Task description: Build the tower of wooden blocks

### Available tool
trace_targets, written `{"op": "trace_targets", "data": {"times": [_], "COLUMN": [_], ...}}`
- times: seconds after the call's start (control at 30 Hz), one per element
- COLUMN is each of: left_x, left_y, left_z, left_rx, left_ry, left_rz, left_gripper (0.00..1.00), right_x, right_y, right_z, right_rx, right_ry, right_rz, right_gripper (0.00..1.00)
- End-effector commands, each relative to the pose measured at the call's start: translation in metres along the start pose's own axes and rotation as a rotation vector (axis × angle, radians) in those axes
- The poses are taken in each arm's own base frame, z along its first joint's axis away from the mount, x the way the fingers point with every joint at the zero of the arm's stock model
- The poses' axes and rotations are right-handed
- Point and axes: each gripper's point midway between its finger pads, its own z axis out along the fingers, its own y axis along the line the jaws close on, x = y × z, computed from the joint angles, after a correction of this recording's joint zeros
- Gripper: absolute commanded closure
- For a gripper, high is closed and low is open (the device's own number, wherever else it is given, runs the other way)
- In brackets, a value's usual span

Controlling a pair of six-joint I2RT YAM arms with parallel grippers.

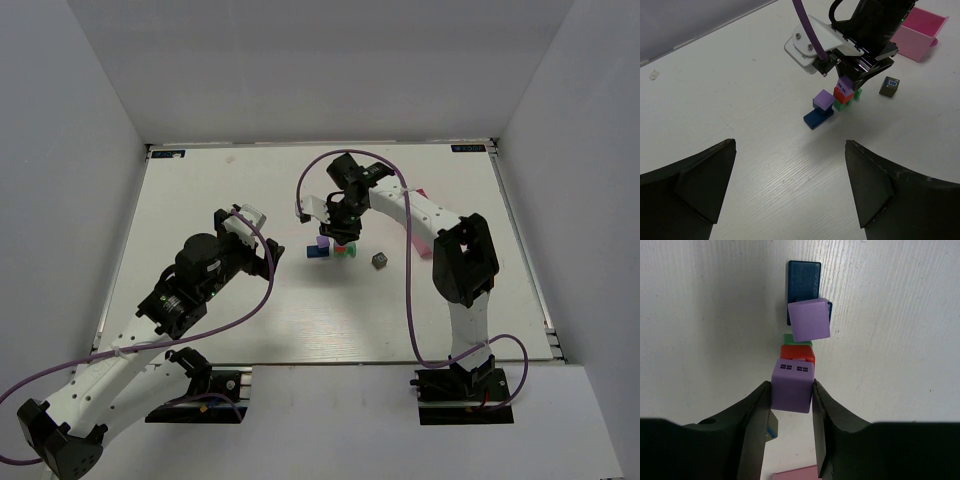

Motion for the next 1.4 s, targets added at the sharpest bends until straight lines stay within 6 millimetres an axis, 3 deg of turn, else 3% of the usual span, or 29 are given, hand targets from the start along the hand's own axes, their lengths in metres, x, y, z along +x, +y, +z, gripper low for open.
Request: {"op": "trace_targets", "data": {"times": [0.0,0.37,0.63,0.77,0.93,1.0,1.03,1.07,1.1,1.37], "left_x": [-0.005,-0.005,-0.005,-0.005,-0.005,-0.005,-0.001,-0.001,-0.003,-0.005], "left_y": [-0.002,-0.002,-0.002,-0.002,-0.002,-0.002,-0.002,-0.002,-0.002,-0.002], "left_z": [-0.002,-0.002,-0.002,-0.002,-0.002,-0.002,-0.002,-0.002,-0.003,-0.003], "left_rx": [0.015,0.015,0.015,0.015,0.015,0.015,0.015,0.015,0.015,0.014], "left_ry": [-0.023,-0.023,-0.023,-0.023,-0.023,-0.023,-0.014,-0.014,-0.023,-0.032], "left_rz": [0.004,0.004,0.004,0.004,0.004,0.004,0.005,0.005,0.004,0.004], "left_gripper": [0.00,0.00,0.00,0.00,0.00,0.00,0.00,0.00,0.00,0.00], "right_x": [-0.009,-0.008,-0.008,-0.008,-0.009,-0.008,-0.009,-0.009,-0.008,-0.015], "right_y": [-0.006,-0.006,-0.004,-0.002,-0.002,-0.001,-0.003,-0.003,-0.003,-0.009], "right_z": [-0.004,-0.001,0.002,0.004,0.002,0.002,-0.001,-0.002,-0.002,-0.026], "right_rx": [0.014,0.014,0.012,0.009,0.015,0.014,0.025,0.029,0.032,0.128], "right_ry": [-0.010,-0.007,-0.005,0.001,0.001,0.005,0.003,0.001,0.006,-0.026], "right_rz": [-0.036,-0.036,-0.043,-0.042,-0.046,-0.041,-0.039,-0.041,-0.036,-0.034], "right_gripper": [0.74,0.66,0.52,0.38,0.36,0.30,0.21,0.21,0.10,0.10]}}
